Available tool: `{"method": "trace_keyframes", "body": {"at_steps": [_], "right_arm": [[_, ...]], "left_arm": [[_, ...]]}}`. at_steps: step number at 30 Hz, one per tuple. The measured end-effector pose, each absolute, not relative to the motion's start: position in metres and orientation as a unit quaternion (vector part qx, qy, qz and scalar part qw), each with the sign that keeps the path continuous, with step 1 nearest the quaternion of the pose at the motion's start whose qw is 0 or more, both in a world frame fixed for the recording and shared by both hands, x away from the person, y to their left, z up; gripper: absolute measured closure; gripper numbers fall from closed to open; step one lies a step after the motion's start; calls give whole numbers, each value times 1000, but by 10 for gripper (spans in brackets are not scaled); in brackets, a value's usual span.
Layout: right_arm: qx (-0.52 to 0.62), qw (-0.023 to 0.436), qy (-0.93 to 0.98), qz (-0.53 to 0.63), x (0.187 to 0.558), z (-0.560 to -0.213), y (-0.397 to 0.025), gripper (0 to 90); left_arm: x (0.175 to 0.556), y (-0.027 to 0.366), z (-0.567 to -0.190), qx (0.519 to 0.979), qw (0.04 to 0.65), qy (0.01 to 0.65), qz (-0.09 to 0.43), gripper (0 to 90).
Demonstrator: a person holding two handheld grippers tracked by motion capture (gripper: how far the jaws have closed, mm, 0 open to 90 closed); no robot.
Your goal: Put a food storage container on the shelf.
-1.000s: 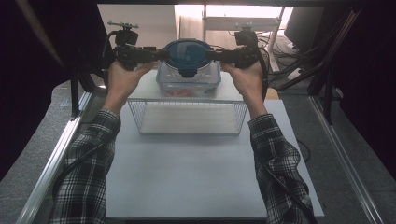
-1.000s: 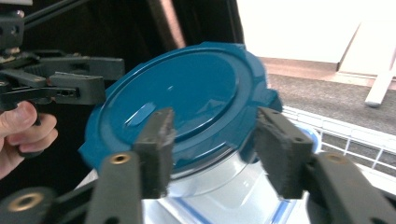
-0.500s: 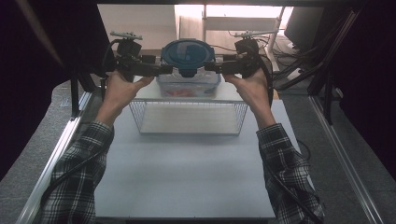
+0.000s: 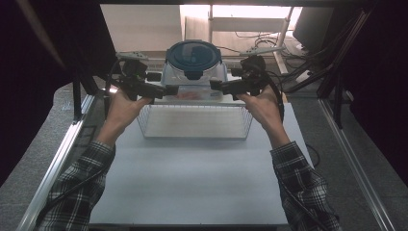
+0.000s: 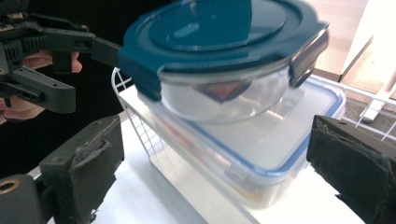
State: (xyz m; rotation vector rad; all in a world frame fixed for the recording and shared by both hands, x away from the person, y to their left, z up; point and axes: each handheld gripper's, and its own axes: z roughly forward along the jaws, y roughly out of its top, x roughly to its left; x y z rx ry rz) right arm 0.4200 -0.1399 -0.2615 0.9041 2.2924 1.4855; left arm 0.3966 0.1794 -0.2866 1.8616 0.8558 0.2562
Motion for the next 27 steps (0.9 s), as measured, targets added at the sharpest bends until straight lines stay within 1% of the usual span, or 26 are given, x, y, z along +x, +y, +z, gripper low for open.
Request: {"method": "trace_keyframes", "body": {"at_steps": [9,13,19,27], "right_arm": [[290,135,802,505,401,-283,-137,37],[281,131,807,504,392,-292,-136,37],[275,122,809,506,383,-305,-138,37],[270,114,813,504,374,-321,-142,37]], "left_arm": [[380,172,-308,787,506,337,107,53],[373,171,-318,787,510,333,99,52],[366,166,-333,802,493,324,94,46],[353,163,-348,801,499,317,93,36]]}}
